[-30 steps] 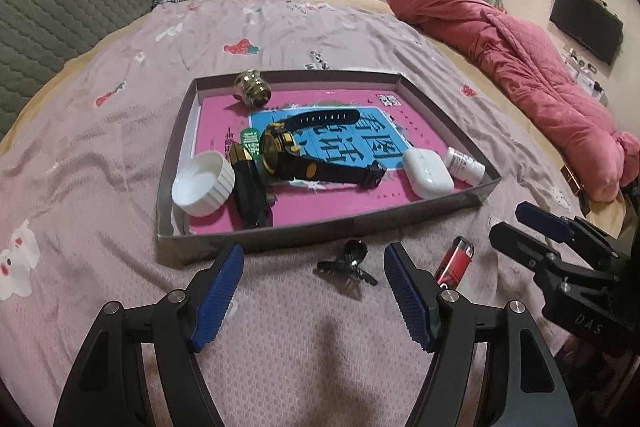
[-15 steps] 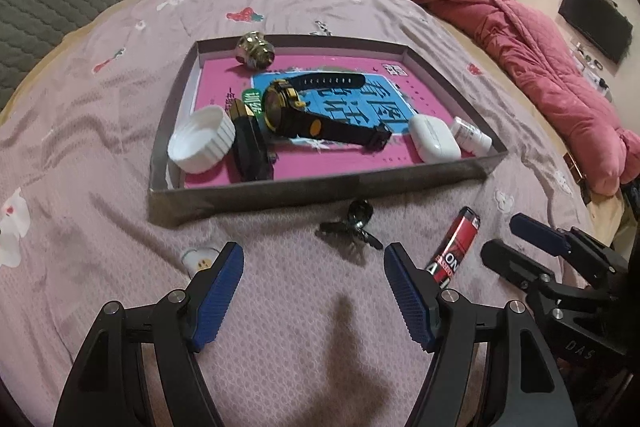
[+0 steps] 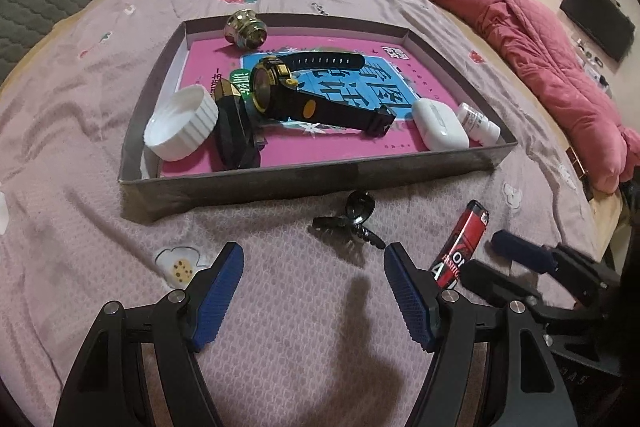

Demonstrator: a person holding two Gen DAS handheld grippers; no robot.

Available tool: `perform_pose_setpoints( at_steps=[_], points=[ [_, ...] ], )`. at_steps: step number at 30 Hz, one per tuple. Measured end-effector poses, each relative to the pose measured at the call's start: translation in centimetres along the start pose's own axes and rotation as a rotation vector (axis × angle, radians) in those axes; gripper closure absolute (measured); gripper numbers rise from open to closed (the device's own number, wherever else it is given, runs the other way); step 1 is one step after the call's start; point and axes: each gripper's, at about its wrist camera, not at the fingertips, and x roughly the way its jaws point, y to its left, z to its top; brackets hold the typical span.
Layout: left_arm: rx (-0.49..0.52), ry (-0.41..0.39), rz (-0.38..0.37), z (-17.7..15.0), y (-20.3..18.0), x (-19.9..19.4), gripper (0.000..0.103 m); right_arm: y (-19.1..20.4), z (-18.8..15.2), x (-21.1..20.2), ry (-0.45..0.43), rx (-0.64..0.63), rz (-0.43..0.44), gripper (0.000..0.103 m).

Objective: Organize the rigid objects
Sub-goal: 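Withdraw both tools from the tray toward the red lighter and black clip, then grasp the red lighter with the right tool while the left tool grasps the black clip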

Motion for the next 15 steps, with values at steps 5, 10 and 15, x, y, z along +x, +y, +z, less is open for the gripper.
perform_pose_setpoints(
  at_steps=[5, 10, 15],
  points=[
    [-0.006, -0.003, -0.003, 0.5, 0.2, 0.3, 0.029, 0.0, 0.1, 1.1, 0.030, 0.044, 0.048, 0.047],
    [-0.045, 0.009, 0.000, 1.0, 1.2, 0.8, 0.029, 0.0, 0.7, 2.2, 0.034, 0.065, 0.052, 0.047],
    [-0.063, 0.007, 0.004, 1.3, 1.6, 1.1, 0.029, 0.3, 1.7, 3.5, 0.038, 0.044, 0.025, 0.049]
  ],
)
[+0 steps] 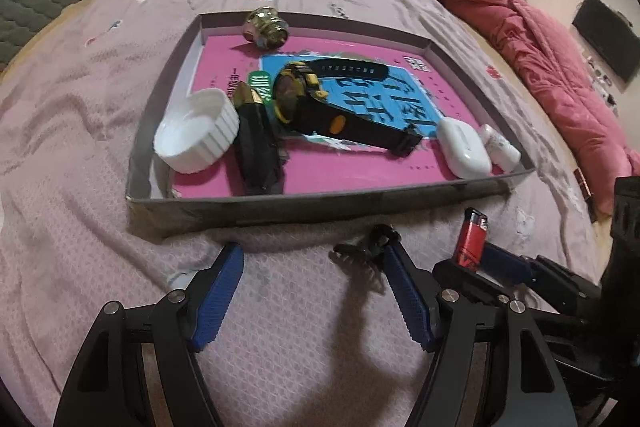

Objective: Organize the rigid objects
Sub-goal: 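Grasp the red lighter with the right tool while the left tool grasps the black clip, then carry the red lighter and black clip over the tray with both tools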

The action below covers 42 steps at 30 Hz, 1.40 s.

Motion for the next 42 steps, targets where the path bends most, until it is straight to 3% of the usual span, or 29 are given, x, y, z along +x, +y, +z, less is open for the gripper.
perform_pose_setpoints(
  at_steps=[3, 9, 15, 25, 28, 30, 32, 39, 42],
  points=[
    [-0.006, 0.009, -0.024, 0.2, -0.1, 0.3, 0.029, 0.3, 0.3, 0.4, 0.011, -0.052, -0.052, 0.063],
    [0.049, 0.018, -0.025, 0.2, -1.6, 1.1, 0.029, 0.8, 0.3, 0.6, 0.035, -0.161, -0.114, 0.075],
    [0.104, 0.022, -0.007, 0.1, -2.9, 1.7, 0.029, 1.7, -0.2, 0.0, 0.047, -0.338, -0.258, 0.092],
    [0.152, 0.000, 0.051, -0.5, -4.3, 2.4, 0.029, -1.1, 0.6, -0.4, 0.058, -0.251, -0.190, 0.092],
    [0.169, -0.020, 0.069, -0.7, -4.7, 2.1, 0.047, -1.0, 0.7, -0.2, 0.057, -0.244, -0.187, 0.092],
    [0.177, -0.034, 0.056, -0.7, -4.9, 1.8, 0.069, -1.1, 0.8, -0.2, 0.056, -0.234, -0.181, 0.092],
    [0.173, -0.039, 0.028, -0.5, -4.8, 1.5, 0.082, -1.2, 0.8, -0.2, 0.056, -0.231, -0.178, 0.092],
    [0.108, -0.042, -0.085, 0.2, -4.1, 0.4, 0.082, -1.2, 0.8, -0.6, 0.045, -0.235, -0.168, 0.092],
    [0.089, -0.072, -0.104, 0.4, -3.7, -0.7, 0.082, -1.6, 0.9, -1.4, 0.021, -0.201, -0.110, 0.092]
  ],
)
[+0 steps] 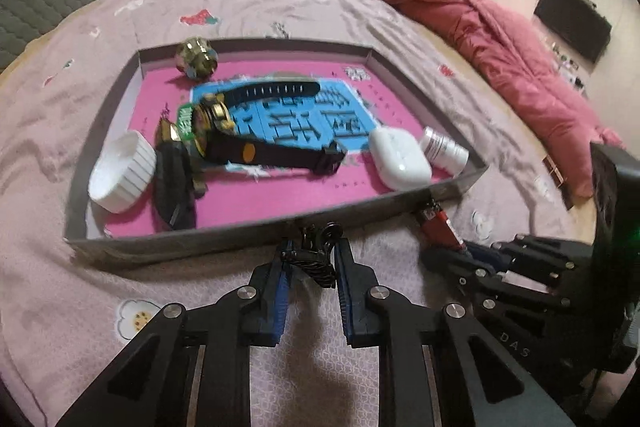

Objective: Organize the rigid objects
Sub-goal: 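Carry the red lighter and black clip over the tray with both tools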

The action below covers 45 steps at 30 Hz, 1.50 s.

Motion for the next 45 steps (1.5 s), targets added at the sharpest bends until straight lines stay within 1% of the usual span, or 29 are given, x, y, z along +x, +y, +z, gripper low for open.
perform_pose_setpoints(
  at_steps=[2, 6, 9, 15, 19, 26, 36, 45],
  points=[
    [-0.007, -0.011, -0.010, 0.2, 0.1, -0.6, 0.082, -0.4, 0.1, -0.8, -0.032, 0.025, 0.049, 0.092],
    [-0.014, -0.036, -0.013, 0.3, 0.3, -1.8, 0.082, -0.3, 0.1, -2.2, -0.085, 0.028, 0.074, 0.092],
    [0.005, -0.072, 0.012, 0.5, 0.2, -2.7, 0.082, -0.2, 0.3, -3.2, -0.136, 0.023, 0.088, 0.092],
    [0.026, -0.111, 0.052, 0.8, 0.5, -3.8, 0.082, 0.3, 1.0, -5.0, -0.234, 0.005, 0.094, 0.092],
    [0.037, -0.139, 0.072, 1.0, 0.6, -4.5, 0.082, 0.4, 1.4, -5.6, -0.271, 0.000, 0.092, 0.092],
    [0.048, -0.188, 0.080, 1.5, 0.6, -5.6, 0.082, 0.2, 2.1, -6.6, -0.343, -0.004, 0.062, 0.092],
    [0.037, -0.200, 0.086, 2.2, 0.9, -5.2, 0.082, -0.3, 3.6, -5.8, -0.360, 0.003, 0.045, 0.092],
    [0.019, -0.200, 0.096, 3.0, 1.6, -4.7, 0.082, -0.9, 3.9, -5.1, -0.353, 0.023, 0.040, 0.092]
  ],
)
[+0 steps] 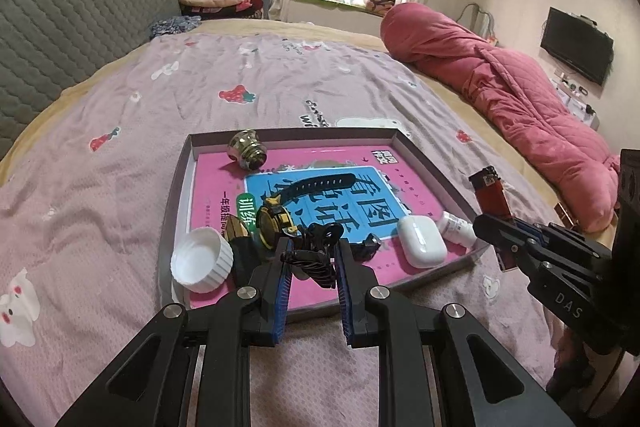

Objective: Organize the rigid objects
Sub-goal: 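Carry the red lighter and black clip over the tray with both tools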

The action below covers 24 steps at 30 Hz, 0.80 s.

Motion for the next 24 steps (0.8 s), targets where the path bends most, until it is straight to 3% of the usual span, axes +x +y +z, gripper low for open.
perform_pose_setpoints(
  at_steps=[24],
  points=[
    [-0.076, -0.055, 0.058, 2.2, 3.7, 0.4, 0.082, -0.8, 1.0, 0.6, -0.031, -0.028, -0.041, 0.092]
  ],
)
